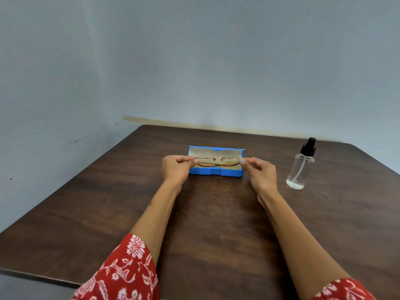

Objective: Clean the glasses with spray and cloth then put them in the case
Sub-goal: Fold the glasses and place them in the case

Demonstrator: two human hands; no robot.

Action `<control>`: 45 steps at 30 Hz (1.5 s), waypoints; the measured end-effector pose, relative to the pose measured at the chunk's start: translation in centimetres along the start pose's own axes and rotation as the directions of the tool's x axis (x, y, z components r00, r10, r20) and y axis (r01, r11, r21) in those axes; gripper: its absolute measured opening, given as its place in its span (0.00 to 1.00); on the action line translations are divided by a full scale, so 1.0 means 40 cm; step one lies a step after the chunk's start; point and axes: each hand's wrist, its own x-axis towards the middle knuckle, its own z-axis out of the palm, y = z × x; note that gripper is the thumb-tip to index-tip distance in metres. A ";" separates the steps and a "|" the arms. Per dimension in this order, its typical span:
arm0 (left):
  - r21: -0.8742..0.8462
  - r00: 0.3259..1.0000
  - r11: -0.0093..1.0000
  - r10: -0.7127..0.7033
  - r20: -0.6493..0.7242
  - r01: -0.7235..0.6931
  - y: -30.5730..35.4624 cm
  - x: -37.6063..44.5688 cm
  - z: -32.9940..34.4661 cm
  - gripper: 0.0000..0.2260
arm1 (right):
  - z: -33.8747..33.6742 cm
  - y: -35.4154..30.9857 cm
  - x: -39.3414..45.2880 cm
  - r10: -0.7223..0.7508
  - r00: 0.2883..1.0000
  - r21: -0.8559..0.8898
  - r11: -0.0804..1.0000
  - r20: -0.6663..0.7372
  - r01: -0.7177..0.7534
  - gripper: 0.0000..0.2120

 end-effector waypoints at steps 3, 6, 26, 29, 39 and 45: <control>0.014 1.000 1.000 0.005 -0.023 -0.005 -0.008 0.015 0.008 0.06 | 0.018 0.012 0.014 -0.032 0.997 -0.077 0.997 -0.064 0.027 0.03; 0.052 1.000 0.998 0.024 -0.018 -0.023 -0.014 0.035 0.012 0.05 | 0.029 0.026 0.022 -0.075 0.994 -0.174 0.983 -0.077 0.061 0.08; 0.464 0.911 0.795 0.405 0.072 -0.390 -0.034 0.036 0.021 0.05 | 0.042 0.031 0.016 -0.232 0.964 -0.485 0.863 -0.131 0.142 0.06; 0.472 0.910 0.789 0.407 0.080 -0.394 -0.031 0.030 0.018 0.05 | 0.042 0.026 0.009 -0.232 0.965 -0.513 0.847 -0.124 0.137 0.07; 0.422 0.905 0.821 0.425 -0.001 -0.385 -0.030 0.012 0.023 0.05 | 0.037 0.012 -0.003 -0.189 0.937 -0.316 0.944 -0.294 0.091 0.14; 0.172 0.952 0.947 0.291 -0.097 -0.272 -0.030 0.019 0.031 0.13 | 0.035 0.024 0.015 -0.083 0.966 -0.205 0.978 -0.244 0.032 0.23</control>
